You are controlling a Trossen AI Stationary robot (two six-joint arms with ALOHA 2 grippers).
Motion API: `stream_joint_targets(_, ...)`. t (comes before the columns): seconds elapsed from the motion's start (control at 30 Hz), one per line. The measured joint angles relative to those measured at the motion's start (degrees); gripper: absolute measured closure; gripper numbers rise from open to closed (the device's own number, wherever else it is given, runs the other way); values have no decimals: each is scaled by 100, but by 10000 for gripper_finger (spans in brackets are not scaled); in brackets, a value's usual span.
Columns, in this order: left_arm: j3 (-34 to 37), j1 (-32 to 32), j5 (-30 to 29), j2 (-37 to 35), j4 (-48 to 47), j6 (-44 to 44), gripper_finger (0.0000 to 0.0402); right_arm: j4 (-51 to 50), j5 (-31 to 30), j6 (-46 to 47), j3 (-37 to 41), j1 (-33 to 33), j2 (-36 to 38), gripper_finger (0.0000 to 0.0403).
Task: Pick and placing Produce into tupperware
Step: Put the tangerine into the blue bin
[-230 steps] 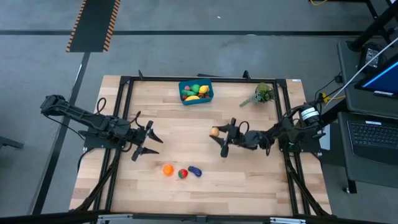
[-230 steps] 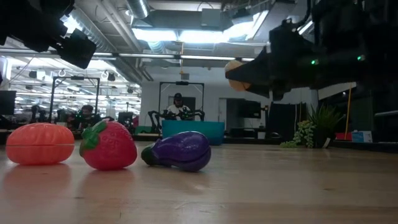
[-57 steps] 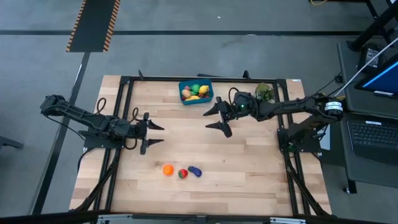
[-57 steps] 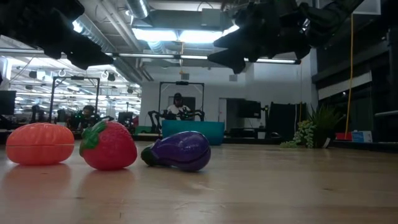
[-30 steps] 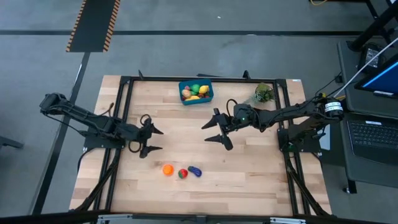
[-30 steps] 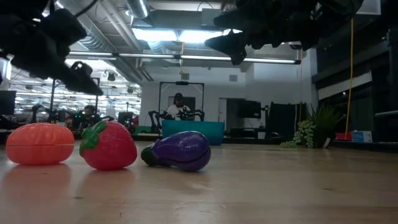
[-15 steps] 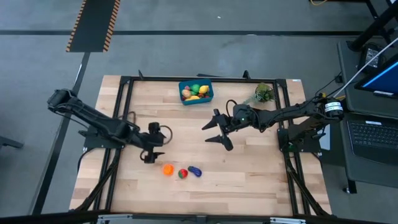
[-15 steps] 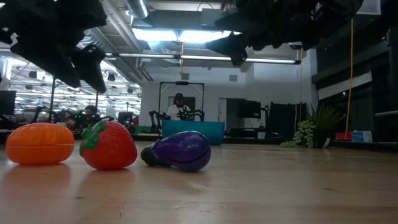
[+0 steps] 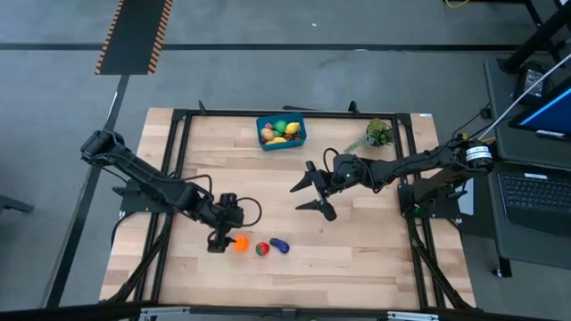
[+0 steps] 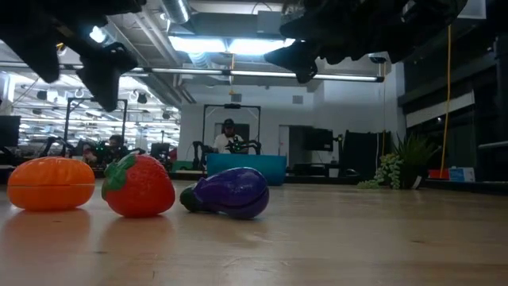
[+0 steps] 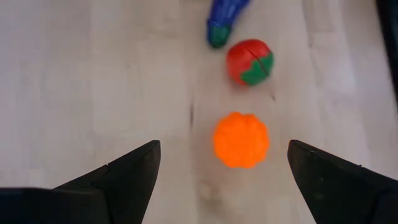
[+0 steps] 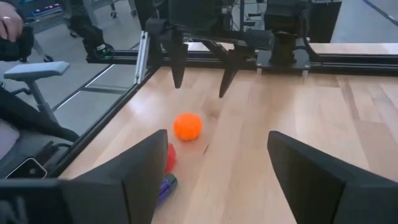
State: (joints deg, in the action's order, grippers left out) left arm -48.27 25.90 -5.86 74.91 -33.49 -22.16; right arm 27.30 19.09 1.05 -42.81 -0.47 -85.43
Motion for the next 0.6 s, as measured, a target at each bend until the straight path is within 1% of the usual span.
stream_joint_targets(0.1, 0, 68, 113, 0, 4, 5, 60, 1, 0, -2, 0, 49, 0, 124)
stream_joint_targets(0.4, 0, 64, 117, 0, 39, 14, 60, 3, 0, -5, 0, 66, 0, 124)
stream_joint_targets(0.5, 0, 66, 44, 0, 82, -45, 60, 1, 0, -5, 0, 66, 0, 124)
stream_joint_targets(0.6, 0, 81, -113, 3, 144, -344, 60, 2, 0, -5, 0, 66, 0, 124)
